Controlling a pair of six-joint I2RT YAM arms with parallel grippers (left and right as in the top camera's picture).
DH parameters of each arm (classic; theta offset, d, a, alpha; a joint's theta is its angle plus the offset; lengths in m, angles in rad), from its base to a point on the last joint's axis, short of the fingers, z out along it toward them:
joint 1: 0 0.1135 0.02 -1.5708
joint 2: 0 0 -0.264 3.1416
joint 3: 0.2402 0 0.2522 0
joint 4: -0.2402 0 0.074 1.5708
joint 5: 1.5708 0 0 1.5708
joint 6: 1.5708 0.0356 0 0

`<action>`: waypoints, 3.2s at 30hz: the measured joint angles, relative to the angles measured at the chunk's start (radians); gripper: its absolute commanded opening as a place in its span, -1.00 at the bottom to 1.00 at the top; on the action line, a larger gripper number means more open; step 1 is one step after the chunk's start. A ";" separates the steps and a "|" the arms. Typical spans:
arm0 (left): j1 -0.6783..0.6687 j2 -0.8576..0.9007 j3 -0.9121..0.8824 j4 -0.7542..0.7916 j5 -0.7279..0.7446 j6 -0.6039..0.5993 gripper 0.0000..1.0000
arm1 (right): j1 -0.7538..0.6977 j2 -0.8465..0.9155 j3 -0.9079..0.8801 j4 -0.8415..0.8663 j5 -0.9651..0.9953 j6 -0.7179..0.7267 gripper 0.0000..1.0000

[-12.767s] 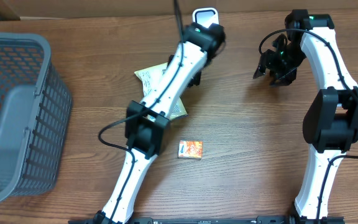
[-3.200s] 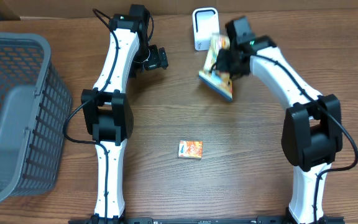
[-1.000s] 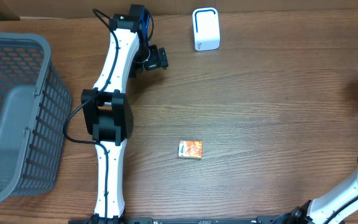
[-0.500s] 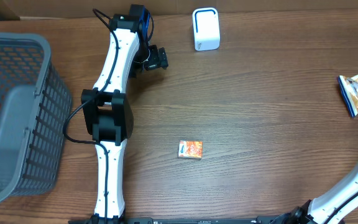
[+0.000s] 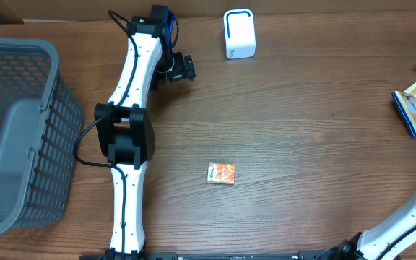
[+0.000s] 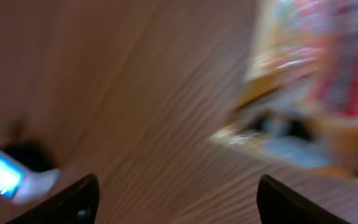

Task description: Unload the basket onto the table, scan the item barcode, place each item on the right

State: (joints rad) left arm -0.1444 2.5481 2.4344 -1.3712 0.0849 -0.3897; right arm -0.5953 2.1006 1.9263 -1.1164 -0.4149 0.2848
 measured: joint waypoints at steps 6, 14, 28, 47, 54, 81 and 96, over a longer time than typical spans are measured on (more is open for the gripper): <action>0.000 0.000 0.000 0.000 0.000 0.000 1.00 | 0.160 -0.020 0.008 -0.167 -0.270 -0.177 0.65; 0.000 0.000 0.000 0.000 0.000 0.000 1.00 | 0.578 -0.020 0.008 -0.217 -0.293 -0.307 0.67; 0.000 0.000 0.000 0.000 0.000 0.000 0.99 | 1.145 -0.020 0.007 -0.351 0.040 -0.339 0.56; 0.000 0.000 0.000 0.000 0.000 0.000 1.00 | 1.527 -0.020 -0.296 -0.204 0.422 -0.278 0.31; 0.000 0.000 0.000 0.000 0.000 0.000 1.00 | 1.526 -0.020 -0.373 -0.096 0.474 -0.248 0.05; 0.000 0.000 0.000 0.000 0.000 0.000 0.99 | 1.349 -0.021 -0.325 -0.003 0.478 -0.123 -0.92; 0.000 0.000 0.000 0.000 0.000 0.000 1.00 | 0.914 -0.020 -0.254 0.137 -0.307 -0.138 -0.84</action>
State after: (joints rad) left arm -0.1444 2.5481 2.4344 -1.3712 0.0849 -0.3897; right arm 0.3191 2.0804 1.6722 -0.9791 -0.7216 0.1463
